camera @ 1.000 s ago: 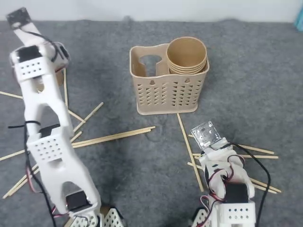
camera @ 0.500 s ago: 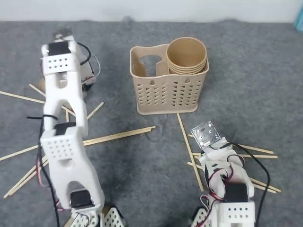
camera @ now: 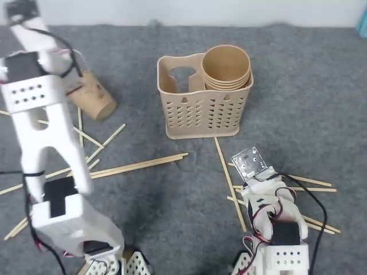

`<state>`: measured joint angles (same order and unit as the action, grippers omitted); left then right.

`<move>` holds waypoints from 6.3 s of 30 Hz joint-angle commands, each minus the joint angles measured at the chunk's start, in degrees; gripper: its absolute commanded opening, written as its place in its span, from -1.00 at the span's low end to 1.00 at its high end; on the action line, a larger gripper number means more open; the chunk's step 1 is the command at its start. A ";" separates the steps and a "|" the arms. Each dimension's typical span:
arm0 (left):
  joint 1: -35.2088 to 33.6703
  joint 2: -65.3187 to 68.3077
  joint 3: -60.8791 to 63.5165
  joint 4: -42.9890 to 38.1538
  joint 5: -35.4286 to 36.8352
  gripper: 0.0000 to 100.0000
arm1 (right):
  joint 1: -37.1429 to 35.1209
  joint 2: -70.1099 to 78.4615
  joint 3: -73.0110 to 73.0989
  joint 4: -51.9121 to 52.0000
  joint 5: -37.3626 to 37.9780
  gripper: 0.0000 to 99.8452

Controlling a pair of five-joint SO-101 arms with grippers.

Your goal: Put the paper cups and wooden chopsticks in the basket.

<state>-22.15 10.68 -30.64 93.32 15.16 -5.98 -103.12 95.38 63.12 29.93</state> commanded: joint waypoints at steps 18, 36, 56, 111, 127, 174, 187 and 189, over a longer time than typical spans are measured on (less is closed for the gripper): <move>-1.32 29.80 -16.40 -29.80 8.79 -0.77 | -0.04 -0.66 1.05 -1.27 1.05 -0.98; 5.45 52.22 -57.71 7.65 7.03 -0.78 | -0.04 -0.57 1.05 -1.71 1.05 -0.98; 18.02 4.04 10.95 7.30 4.84 -0.78 | -0.04 -0.57 1.05 -1.63 1.05 -0.98; 9.14 -27.34 46.64 -6.77 -9.58 -0.59 | -0.22 -0.66 1.05 -1.19 2.73 -0.98; 9.14 -17.93 46.37 -11.43 -6.42 -0.97 | -0.04 -0.66 1.05 -1.01 2.73 -0.98; 47.03 -17.32 -16.13 -4.57 16.88 -0.98 | -0.04 -0.66 1.05 -1.19 2.90 -0.98; 44.13 -17.41 2.77 -24.79 15.03 -0.98 | -0.04 -0.66 1.05 -1.27 2.99 -0.98; 43.43 -17.41 5.41 -27.16 15.03 -0.98 | -0.04 -0.66 1.05 -1.27 2.99 -0.98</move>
<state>22.42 -6.46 -27.12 70.11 30.90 -5.98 -103.12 95.38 62.51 31.96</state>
